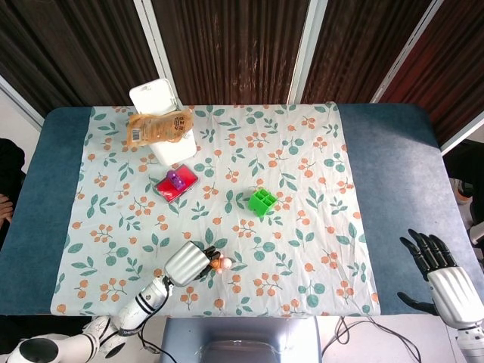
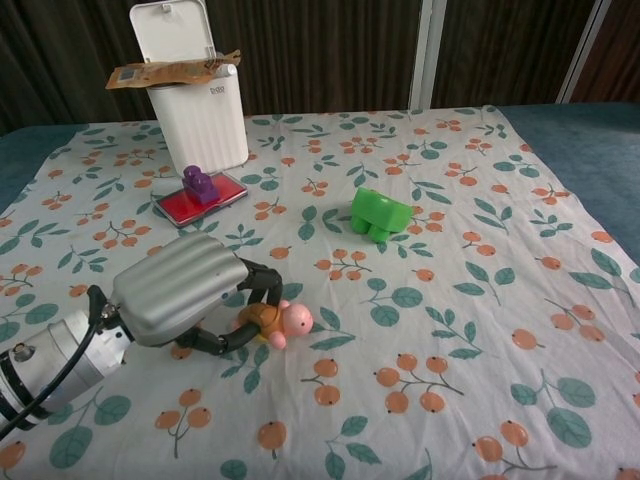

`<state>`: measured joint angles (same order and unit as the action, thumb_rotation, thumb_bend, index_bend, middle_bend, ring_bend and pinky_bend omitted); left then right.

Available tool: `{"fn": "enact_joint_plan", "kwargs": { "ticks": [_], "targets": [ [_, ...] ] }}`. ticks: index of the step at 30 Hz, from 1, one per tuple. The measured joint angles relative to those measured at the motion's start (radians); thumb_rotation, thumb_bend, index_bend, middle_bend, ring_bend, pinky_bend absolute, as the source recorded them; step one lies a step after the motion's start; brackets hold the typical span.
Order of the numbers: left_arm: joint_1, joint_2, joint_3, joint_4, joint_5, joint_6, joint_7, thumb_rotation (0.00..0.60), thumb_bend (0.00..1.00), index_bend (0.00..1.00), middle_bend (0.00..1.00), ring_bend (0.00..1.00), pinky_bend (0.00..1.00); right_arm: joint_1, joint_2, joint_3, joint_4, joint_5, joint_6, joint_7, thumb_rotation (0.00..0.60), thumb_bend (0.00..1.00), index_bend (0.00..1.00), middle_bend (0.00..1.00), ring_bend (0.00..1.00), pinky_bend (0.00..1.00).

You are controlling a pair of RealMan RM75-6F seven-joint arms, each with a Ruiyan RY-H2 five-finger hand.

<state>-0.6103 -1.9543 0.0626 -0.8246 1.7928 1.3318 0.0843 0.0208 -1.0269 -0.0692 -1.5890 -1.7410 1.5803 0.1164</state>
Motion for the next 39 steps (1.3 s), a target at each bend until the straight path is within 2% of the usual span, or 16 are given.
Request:
{"fn": "enact_joint_plan", "kwargs": {
  "ticks": [1, 3, 6, 8, 11, 19, 20, 21, 22, 23, 24, 25, 27, 30, 35, 39],
  "targets": [
    [0.000, 0.000, 0.002, 0.003, 0.000, -0.001, -0.004, 0.600, 0.43, 0.72, 0.77, 1.00, 1.00, 0.000, 0.000, 0.000, 0.000, 0.000, 0.001, 0.000, 0.600, 0.21, 0.00, 0.00, 0.00, 0.00],
    [0.000, 0.004, 0.006, 0.001, -0.004, -0.015, -0.005, 0.600, 0.42, 0.42, 0.54, 1.00, 1.00, -0.001, 0.000, 0.001, 0.000, 0.002, 0.000, 0.000, 0.600, 0.21, 0.00, 0.00, 0.00, 0.00],
    [0.001, 0.015, 0.005, -0.023, -0.017, -0.032, 0.010, 0.600, 0.40, 0.07, 0.23, 1.00, 1.00, -0.001, 0.001, 0.003, -0.003, 0.008, -0.002, 0.000, 0.600, 0.21, 0.00, 0.00, 0.00, 0.00],
    [0.004, 0.024, 0.003, -0.051, -0.026, -0.035, 0.020, 0.600, 0.39, 0.00, 0.12, 1.00, 1.00, -0.002, 0.002, 0.005, -0.004, 0.011, -0.001, -0.001, 0.600, 0.21, 0.00, 0.00, 0.00, 0.00],
    [0.010, 0.042, 0.002, -0.098, -0.032, -0.030, 0.039, 0.600, 0.38, 0.00, 0.06, 1.00, 1.00, -0.004, 0.002, 0.006, -0.005, 0.013, 0.002, -0.002, 0.600, 0.21, 0.00, 0.00, 0.00, 0.00],
    [0.034, 0.115, 0.009, -0.236, -0.030, -0.001, 0.124, 0.600, 0.38, 0.00, 0.05, 0.98, 1.00, -0.008, 0.000, 0.002, -0.006, -0.003, 0.011, -0.009, 0.600, 0.21, 0.00, 0.00, 0.00, 0.00],
    [0.044, 0.136, 0.011, -0.264, -0.027, 0.017, 0.137, 0.600, 0.38, 0.00, 0.05, 0.93, 1.00, -0.008, 0.000, 0.001, -0.006, -0.005, 0.011, -0.009, 0.600, 0.21, 0.00, 0.00, 0.00, 0.00],
    [0.052, 0.155, 0.014, -0.287, -0.026, 0.032, 0.146, 0.600, 0.38, 0.00, 0.05, 0.80, 0.99, -0.008, 0.000, 0.000, -0.005, -0.007, 0.011, -0.008, 0.600, 0.21, 0.00, 0.00, 0.00, 0.00],
    [0.063, 0.177, 0.016, -0.310, -0.025, 0.047, 0.154, 0.600, 0.38, 0.00, 0.04, 0.70, 0.95, -0.007, 0.001, -0.001, -0.004, -0.008, 0.011, -0.007, 0.600, 0.21, 0.00, 0.00, 0.00, 0.00],
    [0.080, 0.212, 0.020, -0.342, -0.028, 0.067, 0.162, 0.600, 0.37, 0.00, 0.03, 0.54, 0.86, -0.007, 0.001, -0.001, -0.004, -0.008, 0.011, -0.007, 0.600, 0.21, 0.00, 0.00, 0.00, 0.00],
    [0.095, 0.241, 0.023, -0.367, -0.032, 0.082, 0.166, 0.600, 0.37, 0.00, 0.01, 0.39, 0.72, -0.007, 0.001, 0.000, -0.004, -0.007, 0.011, -0.007, 0.600, 0.21, 0.00, 0.00, 0.00, 0.00],
    [0.113, 0.272, 0.027, -0.394, -0.040, 0.097, 0.168, 0.600, 0.37, 0.00, 0.00, 0.31, 0.62, -0.007, 0.001, 0.001, -0.004, -0.006, 0.011, -0.008, 0.600, 0.21, 0.00, 0.00, 0.00, 0.00],
    [0.160, 0.353, 0.040, -0.462, -0.065, 0.130, 0.162, 0.600, 0.37, 0.00, 0.00, 0.11, 0.34, -0.008, 0.000, 0.001, -0.005, -0.005, 0.012, -0.012, 0.600, 0.21, 0.00, 0.00, 0.00, 0.00],
    [0.227, 0.477, 0.069, -0.554, -0.098, 0.178, 0.100, 0.600, 0.37, 0.00, 0.01, 0.02, 0.15, -0.010, -0.005, 0.001, -0.007, -0.008, 0.013, -0.024, 0.600, 0.21, 0.00, 0.00, 0.00, 0.00],
    [0.354, 0.572, 0.096, -0.583, -0.128, 0.306, -0.081, 0.600, 0.37, 0.00, 0.04, 0.01, 0.10, -0.008, -0.018, -0.002, -0.010, -0.023, 0.008, -0.049, 0.600, 0.21, 0.00, 0.00, 0.00, 0.00],
    [0.398, 0.609, 0.097, -0.574, -0.140, 0.353, -0.107, 0.600, 0.37, 0.00, 0.04, 0.00, 0.09, -0.005, -0.032, -0.003, -0.014, -0.026, -0.001, -0.071, 0.600, 0.21, 0.00, 0.00, 0.00, 0.00]
  ]
}}
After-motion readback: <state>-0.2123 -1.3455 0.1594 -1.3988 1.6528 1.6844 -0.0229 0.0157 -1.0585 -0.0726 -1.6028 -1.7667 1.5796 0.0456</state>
